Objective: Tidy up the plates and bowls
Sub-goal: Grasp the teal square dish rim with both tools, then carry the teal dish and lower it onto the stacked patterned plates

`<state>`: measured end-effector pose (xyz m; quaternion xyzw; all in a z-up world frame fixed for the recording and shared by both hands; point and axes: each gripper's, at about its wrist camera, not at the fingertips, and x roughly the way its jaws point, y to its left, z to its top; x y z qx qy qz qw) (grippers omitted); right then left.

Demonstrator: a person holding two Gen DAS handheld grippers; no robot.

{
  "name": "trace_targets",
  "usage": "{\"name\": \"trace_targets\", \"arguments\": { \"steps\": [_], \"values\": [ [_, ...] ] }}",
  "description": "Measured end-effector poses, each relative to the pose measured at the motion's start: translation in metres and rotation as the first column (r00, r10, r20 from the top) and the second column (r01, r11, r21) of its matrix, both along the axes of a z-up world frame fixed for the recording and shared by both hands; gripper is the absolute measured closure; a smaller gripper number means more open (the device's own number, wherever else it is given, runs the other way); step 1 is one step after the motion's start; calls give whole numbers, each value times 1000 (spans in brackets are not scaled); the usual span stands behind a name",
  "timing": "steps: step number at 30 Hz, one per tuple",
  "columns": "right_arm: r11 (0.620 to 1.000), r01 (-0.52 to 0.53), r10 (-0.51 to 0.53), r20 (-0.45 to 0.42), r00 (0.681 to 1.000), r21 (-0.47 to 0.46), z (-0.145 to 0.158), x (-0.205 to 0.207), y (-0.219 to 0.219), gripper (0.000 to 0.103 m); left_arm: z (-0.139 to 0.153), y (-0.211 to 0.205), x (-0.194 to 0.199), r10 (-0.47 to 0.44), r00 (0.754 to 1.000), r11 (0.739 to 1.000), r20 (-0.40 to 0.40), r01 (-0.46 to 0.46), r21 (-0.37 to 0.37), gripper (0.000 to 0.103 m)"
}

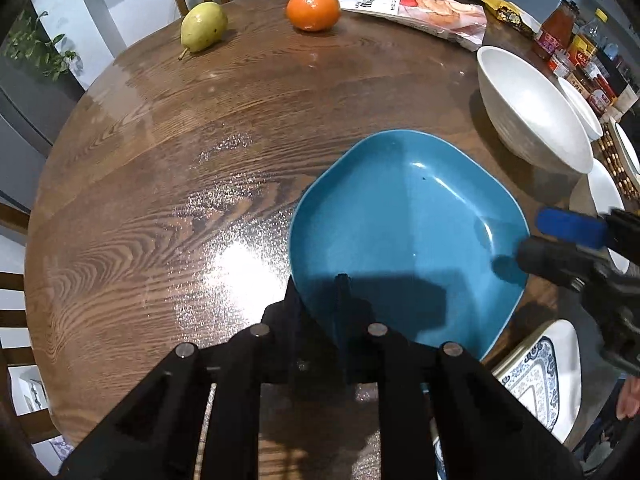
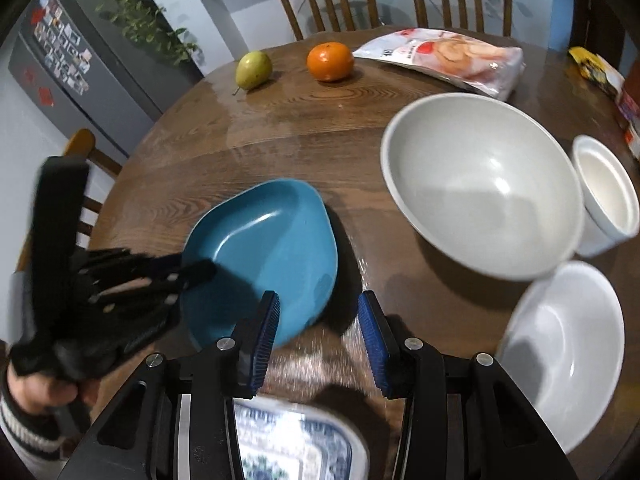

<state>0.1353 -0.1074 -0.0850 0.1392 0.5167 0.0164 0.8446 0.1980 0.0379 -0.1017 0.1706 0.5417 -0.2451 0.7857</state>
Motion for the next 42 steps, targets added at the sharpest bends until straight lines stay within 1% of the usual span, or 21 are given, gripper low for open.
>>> {"name": "trace_targets", "arguments": {
  "steps": [4, 5, 6, 8, 11, 15, 19, 23, 29, 36, 42],
  "values": [
    [1000, -8, 8, -32, 999, -9, -13, 12, 3, 60, 1, 3, -1, 2, 1000, 1000, -8, -2, -18, 88],
    [1000, -10, 9, -37, 999, -12, -16, 14, 4, 67, 1, 3, -2, 2, 1000, 1000, -8, -2, -22, 89],
    [1000, -13, 12, -42, 999, -14, -18, 15, 4, 71, 1, 2, -1, 2, 1000, 1000, -6, -2, -23, 89],
    [1000, -25, 25, -62, 998, -6, -24, 17, 4, 84, 1, 3, -1, 5, 1000, 1000, -3, -5, -27, 89],
    [999, -33, 32, -73, 997, -14, -29, 16, 3, 85, 2, 4, -1, 22, 1000, 999, 1, -22, -44, 89],
    [1000, -19, 19, -77, 997, 9, -32, 11, 0, 86, 2, 3, -2, 44, 999, 997, 9, -43, -64, 90],
    [1000, 0, 1, -58, 998, 21, -27, 7, -2, 86, 1, 0, -3, 49, 999, 996, 15, -48, -70, 90],
    [999, 17, -16, -25, 1000, 44, -16, 1, -8, 87, 12, 0, -2, 62, 997, 993, 34, -59, -100, 91],
    [997, 37, -39, 33, 999, 75, 5, -11, -14, 87, 38, -6, -8, 62, 994, 991, 94, -49, -128, 91],
    [991, 58, -67, 72, 995, 118, 24, -31, -20, 87, 57, -13, -28, 43, 989, 989, 139, -22, -148, 91],
    [990, 66, -77, 90, 993, 124, 35, -53, -22, 87, 65, -17, -45, 33, 988, 987, 148, -9, -160, 91]
  ]
}}
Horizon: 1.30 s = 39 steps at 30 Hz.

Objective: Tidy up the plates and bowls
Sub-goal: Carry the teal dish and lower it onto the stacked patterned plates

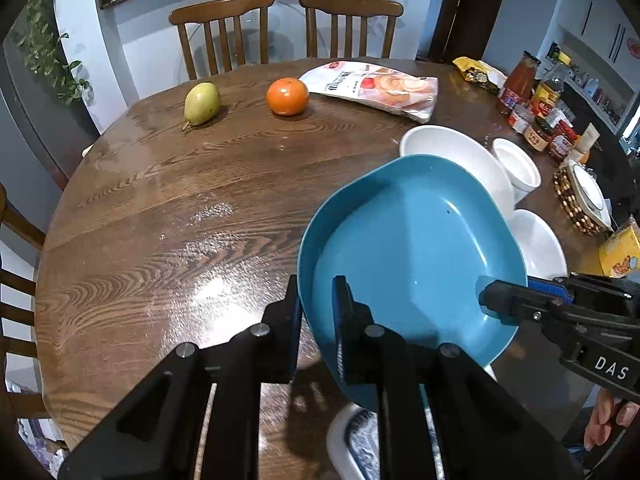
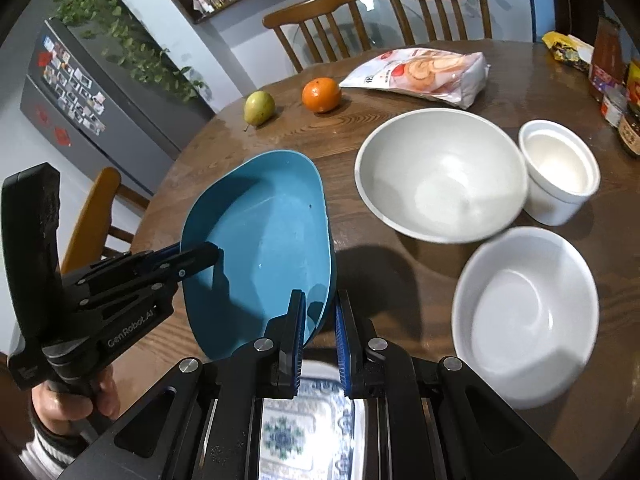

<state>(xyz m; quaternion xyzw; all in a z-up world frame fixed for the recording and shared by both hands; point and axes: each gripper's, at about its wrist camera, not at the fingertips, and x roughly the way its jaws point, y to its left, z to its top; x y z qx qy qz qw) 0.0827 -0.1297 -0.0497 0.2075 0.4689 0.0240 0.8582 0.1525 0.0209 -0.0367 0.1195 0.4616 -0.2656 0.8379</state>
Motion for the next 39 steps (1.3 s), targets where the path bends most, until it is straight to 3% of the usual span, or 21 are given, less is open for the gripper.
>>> {"name": "trace_targets", "arguments": {
  "steps": [14, 39],
  "values": [
    [1000, -19, 19, 6, 1000, -9, 7, -52, 3, 87, 6, 0, -49, -12, 1000, 1000, 7, 12, 13, 91],
    [998, -67, 67, -22, 997, 21, -5, -105, 21, 87, -3, 18, -109, 18, 1000, 999, 1, -18, 47, 91]
  ]
}}
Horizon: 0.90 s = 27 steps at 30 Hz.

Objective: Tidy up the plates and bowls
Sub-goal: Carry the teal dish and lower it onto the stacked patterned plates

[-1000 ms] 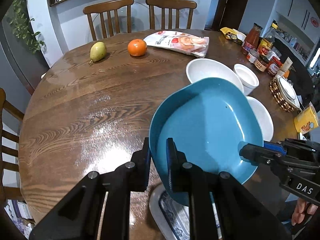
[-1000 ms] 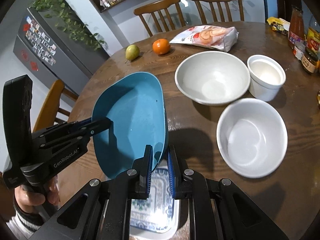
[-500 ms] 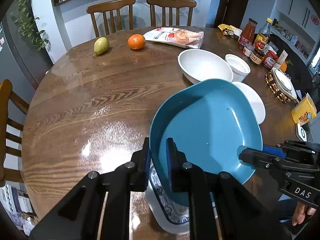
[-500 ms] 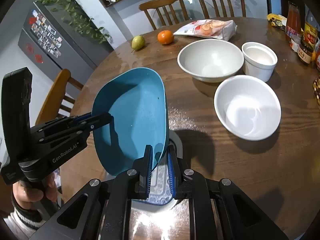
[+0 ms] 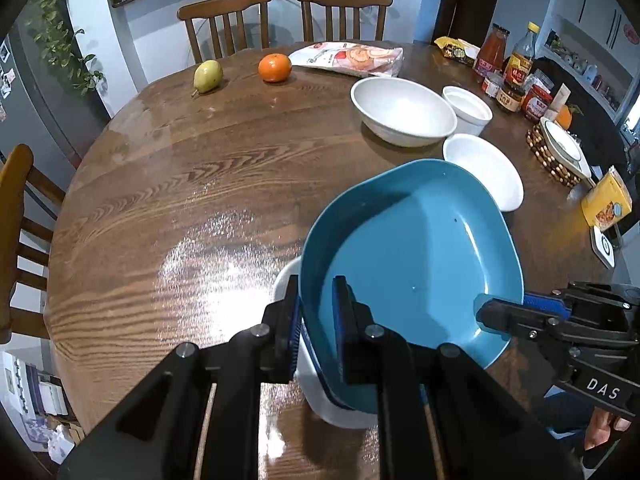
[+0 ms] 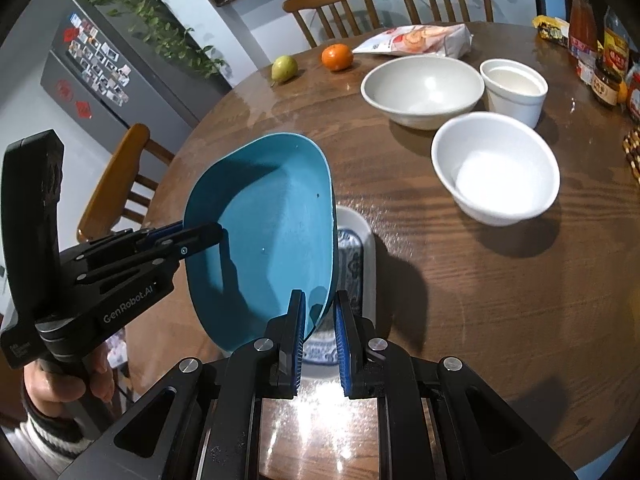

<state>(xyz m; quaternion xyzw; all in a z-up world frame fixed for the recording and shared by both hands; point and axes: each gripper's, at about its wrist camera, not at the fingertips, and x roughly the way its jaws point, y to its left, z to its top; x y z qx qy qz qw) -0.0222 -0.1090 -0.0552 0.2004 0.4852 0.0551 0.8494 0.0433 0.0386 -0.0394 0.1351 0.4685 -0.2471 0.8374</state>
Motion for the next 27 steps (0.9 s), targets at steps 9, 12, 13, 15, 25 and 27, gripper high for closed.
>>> {"name": "trace_targets", "arguments": {
  "steps": [9, 12, 13, 15, 25, 27],
  "values": [
    [1000, -1, 2, -49, 999, 20, -20, -8, 8, 87, -22, 6, -4, -3, 999, 999, -54, 5, 34, 91],
    [1000, 3, -2, -64, 998, 23, -26, -8, 9, 87, -27, 5, -2, -9, 998, 999, -63, 12, 48, 91],
    [1000, 6, -5, -67, 998, 23, -28, -8, 9, 87, -28, 4, -1, -13, 998, 999, -64, 17, 52, 91],
    [1000, 15, -13, -74, 997, 21, -32, -7, 8, 87, -30, 2, 0, -24, 998, 998, -61, 28, 61, 91],
    [999, 36, -31, -124, 992, 37, -49, -1, 8, 87, -40, -9, 11, -58, 996, 990, -65, 65, 124, 91],
    [999, 31, -26, -131, 991, 36, -50, 1, 9, 87, -41, -9, 12, -58, 996, 989, -62, 65, 129, 91]
  ]
}}
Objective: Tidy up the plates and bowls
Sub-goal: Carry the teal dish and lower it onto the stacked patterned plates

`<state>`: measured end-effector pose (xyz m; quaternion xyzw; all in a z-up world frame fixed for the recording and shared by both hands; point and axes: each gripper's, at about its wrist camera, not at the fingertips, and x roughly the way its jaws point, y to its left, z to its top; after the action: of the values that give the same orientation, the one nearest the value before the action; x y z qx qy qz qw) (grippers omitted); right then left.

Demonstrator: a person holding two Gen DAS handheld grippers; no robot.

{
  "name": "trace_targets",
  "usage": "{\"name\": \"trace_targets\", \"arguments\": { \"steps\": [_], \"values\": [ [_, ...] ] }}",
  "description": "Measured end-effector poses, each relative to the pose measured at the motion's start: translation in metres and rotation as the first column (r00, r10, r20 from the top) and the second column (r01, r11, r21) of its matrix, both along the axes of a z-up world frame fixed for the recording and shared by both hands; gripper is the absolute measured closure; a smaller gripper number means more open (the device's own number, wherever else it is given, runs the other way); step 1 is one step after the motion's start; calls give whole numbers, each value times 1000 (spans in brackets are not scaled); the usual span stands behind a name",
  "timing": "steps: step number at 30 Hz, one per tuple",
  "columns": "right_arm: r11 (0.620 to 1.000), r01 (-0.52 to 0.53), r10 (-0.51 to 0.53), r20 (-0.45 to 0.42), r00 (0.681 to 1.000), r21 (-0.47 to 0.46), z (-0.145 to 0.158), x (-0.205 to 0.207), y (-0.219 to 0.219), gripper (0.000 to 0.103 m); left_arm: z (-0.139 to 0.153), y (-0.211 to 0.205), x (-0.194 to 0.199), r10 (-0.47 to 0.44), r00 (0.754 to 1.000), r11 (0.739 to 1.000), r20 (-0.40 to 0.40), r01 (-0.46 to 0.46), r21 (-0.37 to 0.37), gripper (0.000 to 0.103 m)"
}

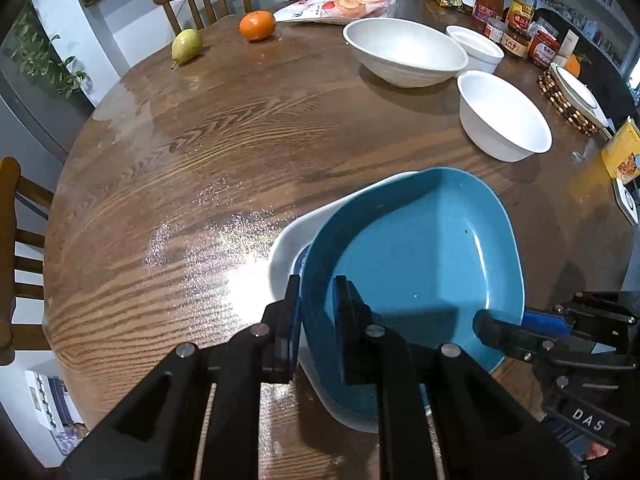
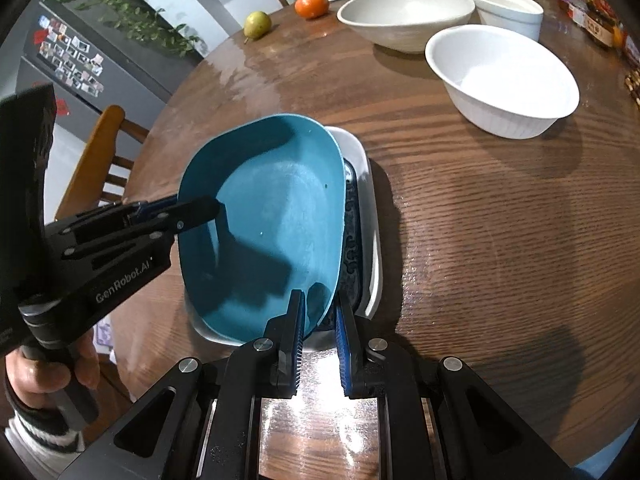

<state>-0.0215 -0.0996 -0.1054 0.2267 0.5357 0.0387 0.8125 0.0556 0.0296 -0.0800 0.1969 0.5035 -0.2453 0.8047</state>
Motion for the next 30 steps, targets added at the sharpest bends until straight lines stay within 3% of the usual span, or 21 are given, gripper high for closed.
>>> {"name": "trace_targets", "arguments": {
  "steps": [26, 30],
  "values": [
    [999, 1, -3, -42, 999, -39, 2, 11, 6, 87, -12, 1, 8, -7, 999, 1000, -46, 8, 25, 85],
    [997, 4, -8, -39, 999, -83, 5, 11, 7, 87, -9, 2, 10, -7, 998, 1000, -66, 7, -8, 71]
  ]
}}
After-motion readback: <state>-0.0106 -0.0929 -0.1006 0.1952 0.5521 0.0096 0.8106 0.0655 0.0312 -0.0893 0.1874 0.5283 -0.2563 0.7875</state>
